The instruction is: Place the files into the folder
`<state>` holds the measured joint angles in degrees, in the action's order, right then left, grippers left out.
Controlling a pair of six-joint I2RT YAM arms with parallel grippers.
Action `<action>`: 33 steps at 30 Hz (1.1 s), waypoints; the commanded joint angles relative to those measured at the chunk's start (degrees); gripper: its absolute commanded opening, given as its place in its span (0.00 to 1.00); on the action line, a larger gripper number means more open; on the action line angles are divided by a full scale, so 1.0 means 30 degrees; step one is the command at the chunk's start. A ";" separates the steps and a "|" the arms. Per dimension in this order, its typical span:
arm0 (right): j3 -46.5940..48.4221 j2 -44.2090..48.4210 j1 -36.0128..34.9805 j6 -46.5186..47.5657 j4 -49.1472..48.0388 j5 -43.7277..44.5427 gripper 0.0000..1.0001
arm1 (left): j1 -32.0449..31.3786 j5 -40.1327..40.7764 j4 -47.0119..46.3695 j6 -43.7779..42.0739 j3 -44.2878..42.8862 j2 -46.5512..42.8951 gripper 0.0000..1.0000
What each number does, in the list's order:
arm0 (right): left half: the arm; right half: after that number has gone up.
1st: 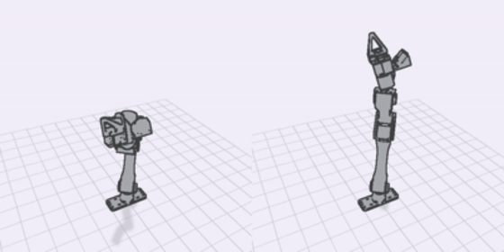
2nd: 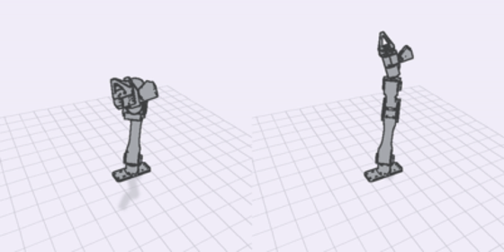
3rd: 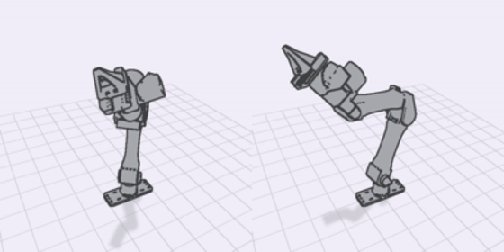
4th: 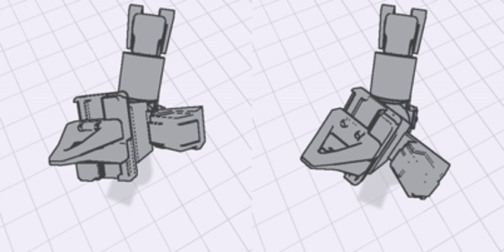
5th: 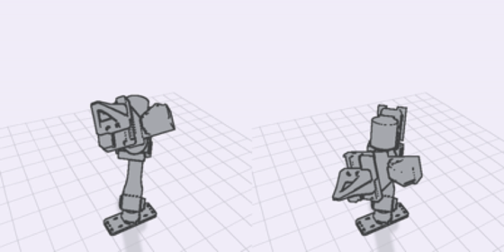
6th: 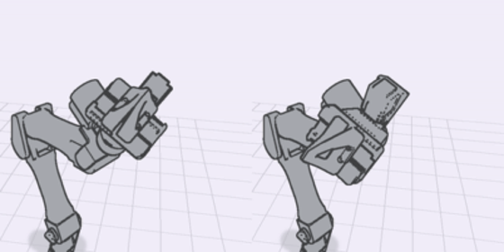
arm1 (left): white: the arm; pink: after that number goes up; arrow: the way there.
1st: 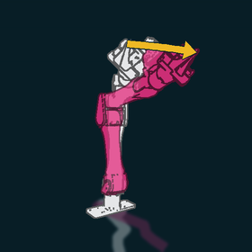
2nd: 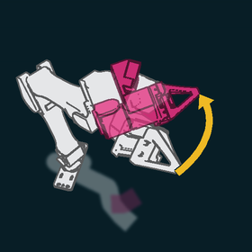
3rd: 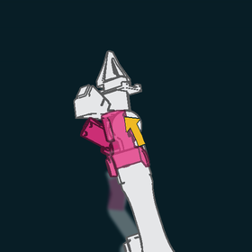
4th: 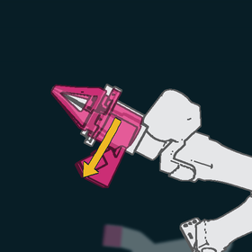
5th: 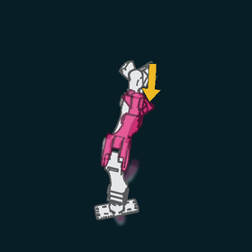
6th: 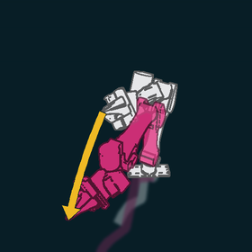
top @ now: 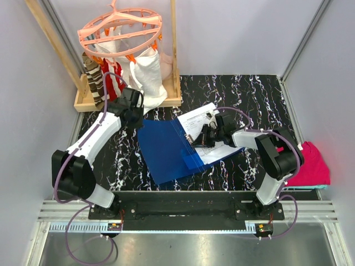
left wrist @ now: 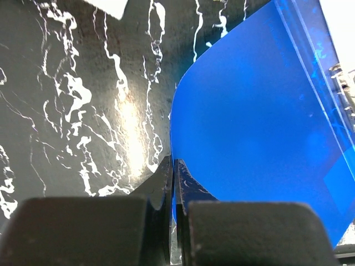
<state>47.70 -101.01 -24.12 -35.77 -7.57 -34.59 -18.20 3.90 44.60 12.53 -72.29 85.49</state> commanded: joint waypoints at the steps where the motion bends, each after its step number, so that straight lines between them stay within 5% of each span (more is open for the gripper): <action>1: 0.0417 -0.0870 0.0042 0.1698 0.1994 0.2121 0.00 | 0.0440 0.1100 0.0162 -0.1307 -0.1449 -0.0022 0.00; 10: 0.1002 -0.1572 0.0071 0.2079 0.4249 0.5577 0.00 | 0.0499 0.1541 0.0310 -0.1688 -0.1332 -0.0050 0.00; 25: 0.0653 -0.3741 0.0100 0.1699 0.4490 0.6960 0.00 | 0.0528 0.0255 0.0338 -0.1338 -0.1508 0.0213 0.00; 33: 0.0243 -0.3069 0.0100 0.0006 0.0478 0.0410 0.00 | 0.0091 -0.2970 -0.0334 0.0215 -0.0718 -0.0341 0.00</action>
<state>51.42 -107.28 -23.94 -34.30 -7.14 -29.80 -17.10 0.10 45.45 11.42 -74.43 86.35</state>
